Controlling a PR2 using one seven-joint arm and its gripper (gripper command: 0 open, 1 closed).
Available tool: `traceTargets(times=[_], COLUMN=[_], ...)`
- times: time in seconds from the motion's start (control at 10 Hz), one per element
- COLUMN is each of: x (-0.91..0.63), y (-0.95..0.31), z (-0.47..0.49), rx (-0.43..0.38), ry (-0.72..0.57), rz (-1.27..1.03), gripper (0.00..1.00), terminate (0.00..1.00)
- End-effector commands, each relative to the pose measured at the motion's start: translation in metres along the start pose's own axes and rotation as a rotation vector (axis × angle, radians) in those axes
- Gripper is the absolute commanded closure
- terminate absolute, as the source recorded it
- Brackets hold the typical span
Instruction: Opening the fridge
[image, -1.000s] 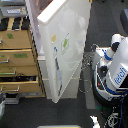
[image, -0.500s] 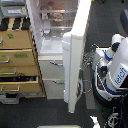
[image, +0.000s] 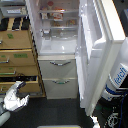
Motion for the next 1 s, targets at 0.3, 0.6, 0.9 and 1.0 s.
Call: traceTargets(times=[0.3,0.6,0.9,1.0], x=[0.481,0.753,0.897,0.910], y=[-0.171,-0.532,-0.801,-0.830], z=[-0.171,-0.153,-0.127,-0.125], rx=[0.036,-0.026,-0.086,-0.098], ry=[0.240,0.168,0.134,0.128], rz=[-0.084,-0.419,-0.606,-0.623], gripper=[0.00,0.00,0.00,0.00], terminate=[0.00,0.00,0.00,0.00])
